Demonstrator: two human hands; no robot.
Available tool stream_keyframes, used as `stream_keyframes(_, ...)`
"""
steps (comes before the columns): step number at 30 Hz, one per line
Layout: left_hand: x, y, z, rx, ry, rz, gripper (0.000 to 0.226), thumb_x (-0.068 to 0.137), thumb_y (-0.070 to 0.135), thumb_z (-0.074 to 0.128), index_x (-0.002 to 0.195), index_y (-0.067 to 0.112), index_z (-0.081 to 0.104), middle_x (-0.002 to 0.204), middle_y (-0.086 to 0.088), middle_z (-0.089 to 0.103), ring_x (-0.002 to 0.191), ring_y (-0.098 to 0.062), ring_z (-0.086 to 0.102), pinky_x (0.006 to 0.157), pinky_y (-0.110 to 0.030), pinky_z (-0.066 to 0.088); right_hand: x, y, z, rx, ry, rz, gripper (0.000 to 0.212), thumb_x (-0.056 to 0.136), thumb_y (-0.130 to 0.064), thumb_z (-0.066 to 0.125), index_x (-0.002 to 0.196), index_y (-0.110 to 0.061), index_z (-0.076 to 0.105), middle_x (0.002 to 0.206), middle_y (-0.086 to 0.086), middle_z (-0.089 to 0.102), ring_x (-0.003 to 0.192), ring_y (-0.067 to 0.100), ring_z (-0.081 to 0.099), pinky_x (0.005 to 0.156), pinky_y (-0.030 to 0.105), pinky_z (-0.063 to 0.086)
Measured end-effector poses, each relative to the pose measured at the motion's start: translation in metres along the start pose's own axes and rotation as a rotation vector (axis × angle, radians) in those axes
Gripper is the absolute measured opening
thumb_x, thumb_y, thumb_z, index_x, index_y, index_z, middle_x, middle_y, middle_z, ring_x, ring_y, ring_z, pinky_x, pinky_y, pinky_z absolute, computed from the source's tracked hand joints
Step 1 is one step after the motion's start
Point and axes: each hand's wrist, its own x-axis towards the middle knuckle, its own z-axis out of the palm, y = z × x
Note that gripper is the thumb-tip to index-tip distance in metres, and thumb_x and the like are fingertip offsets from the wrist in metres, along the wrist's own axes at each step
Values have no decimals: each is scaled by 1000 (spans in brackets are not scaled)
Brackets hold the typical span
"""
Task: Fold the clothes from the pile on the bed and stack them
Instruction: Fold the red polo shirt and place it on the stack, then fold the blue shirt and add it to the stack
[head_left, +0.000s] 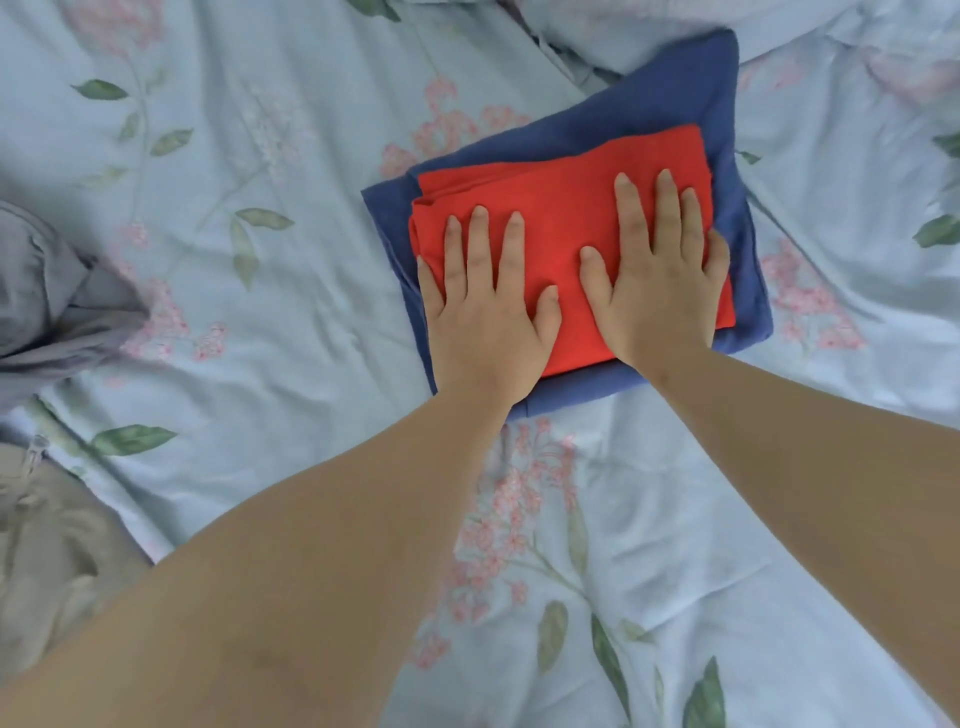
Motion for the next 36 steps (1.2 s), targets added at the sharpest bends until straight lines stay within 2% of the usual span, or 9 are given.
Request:
stream_keyframes(8,-63,-48,-38,60,-247,57,63,87,43,33,138,8,47,138,-11,53,124,-31,53,97,-54,43,-67,-46,-13,14,-53,42,71,88,-54,17,150,-20,23,156,16,18,145,34,16,114,54,10)
stream_keyframes(13,-149,-106,-78,159,-408,59,56,83,33,34,127,8,59,129,-9,60,119,-31,58,92,-51,47,-134,-95,-22,41,-354,-23,68,97,-49,36,152,-27,4,160,8,-2,147,29,-2,117,48,6)
stream_keyframes(17,-194,-158,-124,182,-484,-88,55,99,29,36,150,15,21,157,-2,16,146,-25,15,116,-44,14,-177,-156,-33,85,-540,-114,60,99,-45,31,150,-38,1,159,-3,6,146,21,3,115,46,5)
stream_keyframes(18,-204,-171,-137,175,-459,-120,55,98,28,38,150,15,24,157,-3,19,145,-26,17,116,-44,17,-186,-174,-35,93,-590,-138,59,99,-44,30,149,-39,-1,159,-5,5,146,20,3,116,45,5)
stream_keyframes(21,-229,-219,-165,221,-361,-179,51,81,28,39,126,13,59,129,-11,60,122,-31,55,94,-48,47,-214,-226,-35,115,-637,-234,59,100,-41,31,150,-37,1,158,-3,12,146,22,10,116,42,11)
stream_keyframes(26,-264,-304,-213,389,-194,-325,45,78,25,57,122,15,54,129,-13,57,127,-34,45,100,-54,31,-254,-305,-27,178,-654,-354,58,98,-38,37,150,-31,12,150,-4,30,138,21,27,110,38,25)
stream_keyframes(29,-282,-341,-238,421,-113,-487,36,82,26,51,116,16,55,127,-13,56,125,-35,48,99,-57,32,-277,-339,-20,203,-695,-351,58,96,-38,40,149,-31,17,150,-2,31,135,23,31,109,40,29)
stream_keyframes(33,-291,-375,-265,243,-118,-549,22,83,23,44,79,9,60,84,-11,66,91,-31,65,85,-45,44,-303,-366,-20,272,-734,-331,58,96,-37,43,149,-29,21,153,-1,27,140,21,26,111,43,28)
stream_keyframes(36,-291,-377,-285,131,-190,-617,20,98,22,40,104,10,55,104,-13,62,92,-33,55,81,-36,32,-317,-376,-35,338,-717,-296,55,97,-34,44,148,-27,26,150,-1,33,136,21,33,109,42,30)
